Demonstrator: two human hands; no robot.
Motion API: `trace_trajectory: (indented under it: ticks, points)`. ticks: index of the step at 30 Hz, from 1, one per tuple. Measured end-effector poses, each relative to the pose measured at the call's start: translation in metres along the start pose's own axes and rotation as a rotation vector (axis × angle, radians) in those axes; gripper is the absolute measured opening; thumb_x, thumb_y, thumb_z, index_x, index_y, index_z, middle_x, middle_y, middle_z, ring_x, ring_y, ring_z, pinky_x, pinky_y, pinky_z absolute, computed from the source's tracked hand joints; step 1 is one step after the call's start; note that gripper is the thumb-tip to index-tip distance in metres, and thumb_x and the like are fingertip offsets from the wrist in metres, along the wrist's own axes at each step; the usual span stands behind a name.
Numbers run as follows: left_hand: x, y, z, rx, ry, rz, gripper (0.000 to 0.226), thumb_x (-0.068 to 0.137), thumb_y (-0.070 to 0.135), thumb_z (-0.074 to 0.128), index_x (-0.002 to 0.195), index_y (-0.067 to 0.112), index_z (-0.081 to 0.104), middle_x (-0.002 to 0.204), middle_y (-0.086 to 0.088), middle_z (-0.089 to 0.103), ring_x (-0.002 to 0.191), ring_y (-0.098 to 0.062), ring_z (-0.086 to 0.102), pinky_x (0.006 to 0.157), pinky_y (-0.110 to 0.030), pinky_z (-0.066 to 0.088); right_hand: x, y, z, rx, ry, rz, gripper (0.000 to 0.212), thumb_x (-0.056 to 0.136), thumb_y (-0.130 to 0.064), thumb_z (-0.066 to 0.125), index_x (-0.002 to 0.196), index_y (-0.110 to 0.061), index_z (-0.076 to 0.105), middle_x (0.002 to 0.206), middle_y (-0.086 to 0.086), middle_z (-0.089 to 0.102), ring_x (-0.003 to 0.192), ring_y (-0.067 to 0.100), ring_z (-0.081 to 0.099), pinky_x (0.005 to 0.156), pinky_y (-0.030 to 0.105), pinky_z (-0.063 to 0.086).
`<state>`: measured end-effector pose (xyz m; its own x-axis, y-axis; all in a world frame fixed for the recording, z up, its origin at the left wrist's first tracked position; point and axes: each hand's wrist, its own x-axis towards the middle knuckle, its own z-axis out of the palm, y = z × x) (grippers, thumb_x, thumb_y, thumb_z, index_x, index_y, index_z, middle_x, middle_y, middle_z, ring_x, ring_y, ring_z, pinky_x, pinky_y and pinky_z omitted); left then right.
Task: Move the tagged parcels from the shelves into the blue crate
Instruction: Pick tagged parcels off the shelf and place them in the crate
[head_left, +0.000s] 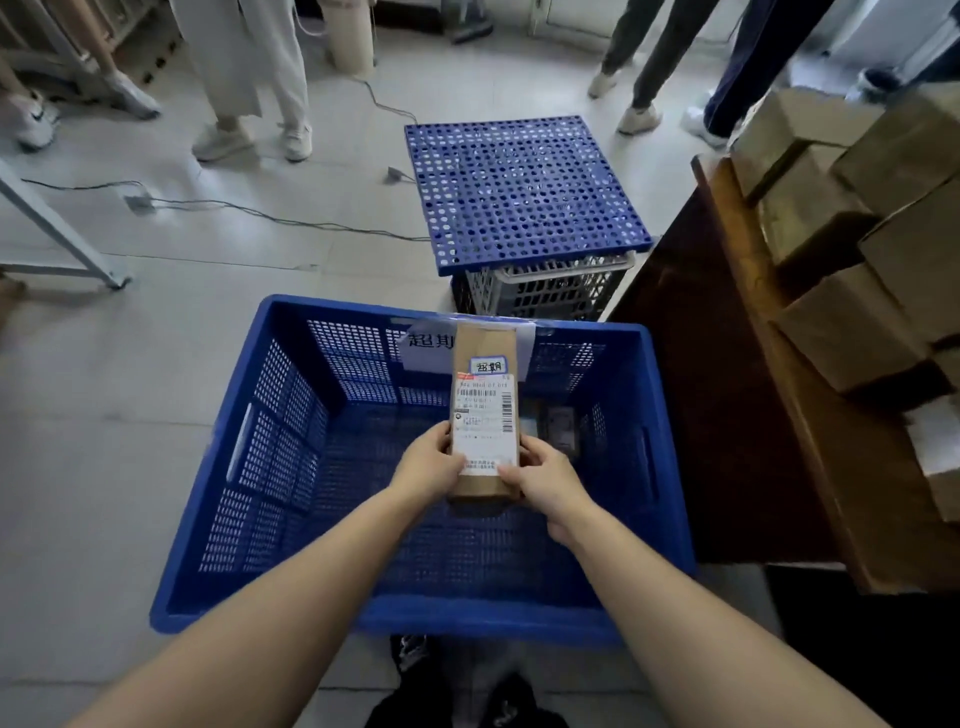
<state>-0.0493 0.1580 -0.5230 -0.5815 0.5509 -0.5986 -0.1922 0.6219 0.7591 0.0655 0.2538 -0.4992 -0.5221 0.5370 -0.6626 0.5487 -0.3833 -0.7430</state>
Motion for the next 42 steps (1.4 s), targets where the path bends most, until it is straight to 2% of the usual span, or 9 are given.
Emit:
trace_trajectory:
  ticks: [5,9,13,17,21,28,33,38,42]
  points:
    - [0.047,-0.026,0.011,0.027,-0.023,-0.086,0.048,0.093,0.005,0.053,0.135,0.028,0.050,0.130,0.002,0.061,0.116,-0.017,0.059,0.092,-0.040,0.054,0.057,0.023,0.003,-0.034,0.020,0.064,0.048,0.091,0.002,0.056,0.135,-0.016,0.053,0.127,0.002,0.063,0.107,0.015,0.060,0.085,0.028,0.054]
    - [0.084,-0.049,0.026,0.015,-0.061,-0.153,0.047,0.094,0.004,0.051,0.131,0.032,0.051,0.124,0.006,0.064,0.109,-0.022,0.064,0.058,-0.019,0.052,0.107,0.052,0.002,-0.070,0.034,0.117,0.049,0.092,-0.001,0.056,0.137,-0.019,0.052,0.129,0.001,0.062,0.109,0.013,0.058,0.078,0.023,0.053]
    - [0.133,-0.084,0.045,0.023,-0.063,-0.183,0.051,0.092,0.001,0.052,0.132,0.032,0.051,0.124,0.004,0.065,0.110,-0.024,0.064,0.070,-0.031,0.052,0.160,0.089,0.003,-0.097,0.055,0.145,0.049,0.091,-0.001,0.057,0.136,-0.021,0.053,0.130,0.001,0.061,0.111,0.014,0.057,0.094,0.033,0.052]
    - [0.184,-0.130,0.065,0.007,-0.065,-0.225,0.054,0.091,0.001,0.054,0.134,0.034,0.049,0.125,0.006,0.064,0.111,-0.026,0.063,0.061,-0.022,0.049,0.217,0.134,0.005,-0.126,0.041,0.178,0.049,0.092,-0.005,0.058,0.136,-0.024,0.052,0.129,-0.001,0.062,0.114,0.015,0.058,0.097,0.039,0.052]
    - [0.233,-0.178,0.080,0.015,-0.059,-0.244,0.055,0.090,0.003,0.059,0.134,0.034,0.049,0.126,0.006,0.063,0.115,-0.017,0.060,0.091,-0.038,0.054,0.272,0.180,0.012,-0.129,0.025,0.221,0.048,0.092,-0.009,0.058,0.137,-0.026,0.051,0.130,-0.002,0.061,0.116,0.017,0.058,0.096,0.042,0.052]
    - [0.311,-0.243,0.106,0.027,-0.053,-0.233,0.063,0.083,0.007,0.065,0.138,0.032,0.046,0.128,0.005,0.061,0.115,-0.021,0.059,0.096,-0.048,0.051,0.364,0.250,0.025,-0.124,0.042,0.286,0.054,0.091,-0.011,0.057,0.141,-0.028,0.047,0.137,0.000,0.057,0.118,0.019,0.057,0.102,0.040,0.048]
    - [0.362,-0.279,0.119,0.020,-0.110,-0.200,0.071,0.081,0.001,0.067,0.141,0.031,0.044,0.131,0.004,0.060,0.116,-0.016,0.058,0.097,-0.043,0.051,0.410,0.277,0.029,-0.145,0.039,0.267,0.053,0.094,-0.009,0.053,0.143,-0.028,0.044,0.136,-0.002,0.056,0.120,0.017,0.055,0.105,0.036,0.045]
    - [0.403,-0.289,0.129,-0.048,-0.150,-0.189,0.062,0.076,0.002,0.075,0.129,0.026,0.052,0.118,0.009,0.062,0.109,-0.013,0.060,0.097,-0.034,0.049,0.442,0.291,0.039,-0.111,0.046,0.176,0.044,0.091,-0.009,0.058,0.132,-0.023,0.052,0.118,-0.008,0.060,0.109,0.010,0.056,0.091,0.024,0.045]
    - [0.420,-0.297,0.137,-0.011,-0.162,-0.164,0.078,0.077,0.000,0.073,0.143,0.026,0.041,0.126,0.013,0.056,0.120,-0.012,0.053,0.104,-0.039,0.045,0.459,0.308,0.051,-0.156,0.105,0.193,0.045,0.079,-0.014,0.056,0.124,-0.012,0.058,0.125,0.008,0.059,0.110,0.021,0.059,0.097,0.035,0.050]
